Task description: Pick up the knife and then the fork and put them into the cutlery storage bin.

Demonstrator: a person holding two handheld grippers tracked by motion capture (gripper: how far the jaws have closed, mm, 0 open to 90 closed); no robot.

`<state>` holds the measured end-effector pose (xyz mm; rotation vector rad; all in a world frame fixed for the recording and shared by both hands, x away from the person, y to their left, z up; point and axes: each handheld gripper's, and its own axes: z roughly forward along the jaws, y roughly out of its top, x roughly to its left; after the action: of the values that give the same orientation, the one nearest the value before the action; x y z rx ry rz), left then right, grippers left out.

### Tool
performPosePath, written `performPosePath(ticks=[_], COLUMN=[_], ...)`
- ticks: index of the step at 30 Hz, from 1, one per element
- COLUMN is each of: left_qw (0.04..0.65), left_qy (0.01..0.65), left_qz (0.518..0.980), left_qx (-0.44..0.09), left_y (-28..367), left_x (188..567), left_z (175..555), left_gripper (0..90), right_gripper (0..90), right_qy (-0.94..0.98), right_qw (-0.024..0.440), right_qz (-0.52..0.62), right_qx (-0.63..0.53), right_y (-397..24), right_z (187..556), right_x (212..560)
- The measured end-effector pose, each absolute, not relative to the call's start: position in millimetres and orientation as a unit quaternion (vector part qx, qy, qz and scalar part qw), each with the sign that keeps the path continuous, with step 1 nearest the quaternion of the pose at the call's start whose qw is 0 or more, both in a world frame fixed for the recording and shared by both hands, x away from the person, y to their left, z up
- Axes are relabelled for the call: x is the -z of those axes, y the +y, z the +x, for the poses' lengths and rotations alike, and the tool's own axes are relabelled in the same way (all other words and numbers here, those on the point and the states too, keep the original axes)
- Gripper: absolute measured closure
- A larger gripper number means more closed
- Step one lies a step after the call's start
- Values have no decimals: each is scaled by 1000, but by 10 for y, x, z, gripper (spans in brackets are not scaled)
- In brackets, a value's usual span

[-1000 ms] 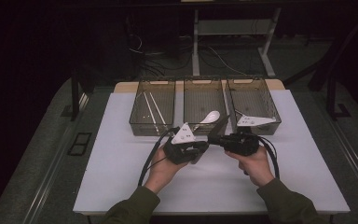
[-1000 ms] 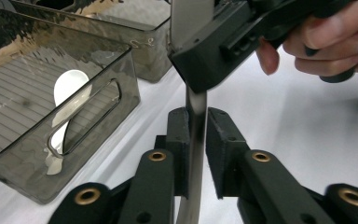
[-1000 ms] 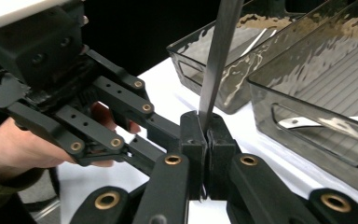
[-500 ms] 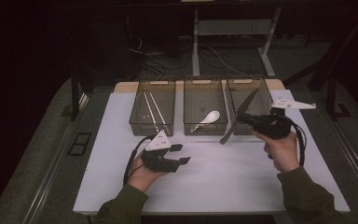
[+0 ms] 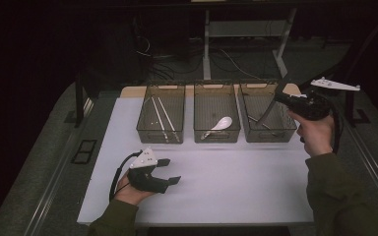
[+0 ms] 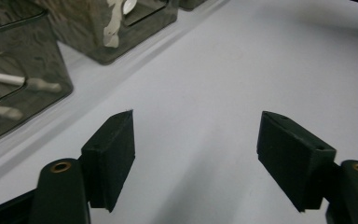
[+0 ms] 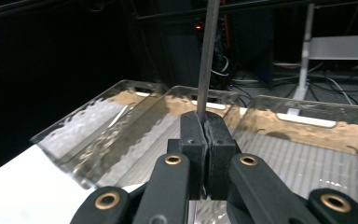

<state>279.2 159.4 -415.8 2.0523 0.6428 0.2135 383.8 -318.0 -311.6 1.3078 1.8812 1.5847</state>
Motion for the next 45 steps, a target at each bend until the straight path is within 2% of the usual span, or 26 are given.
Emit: performPosePath(ticks=[7, 16, 35, 45], left_qw=[459, 456, 462, 466], left_qy=[260, 263, 260, 259], left_qz=[844, 845, 843, 842], left_qx=[-93, -89, -89, -87], left_y=[1581, 1572, 1565, 1580], left_x=[4198, 4204, 4214, 4203], left_z=[2811, 2815, 2823, 2830], left_gripper=[185, 178, 149, 145], right_gripper=[879, 879, 877, 838], right_qy=[674, 702, 690, 695], right_qw=[167, 130, 129, 145], right_qz=[493, 517, 537, 558], right_qx=[-525, -473, -467, -431], right_y=[-3150, -3094, -3055, -3017], right_z=[4116, 4289, 4595, 4804], right_x=[3308, 3523, 3697, 3792])
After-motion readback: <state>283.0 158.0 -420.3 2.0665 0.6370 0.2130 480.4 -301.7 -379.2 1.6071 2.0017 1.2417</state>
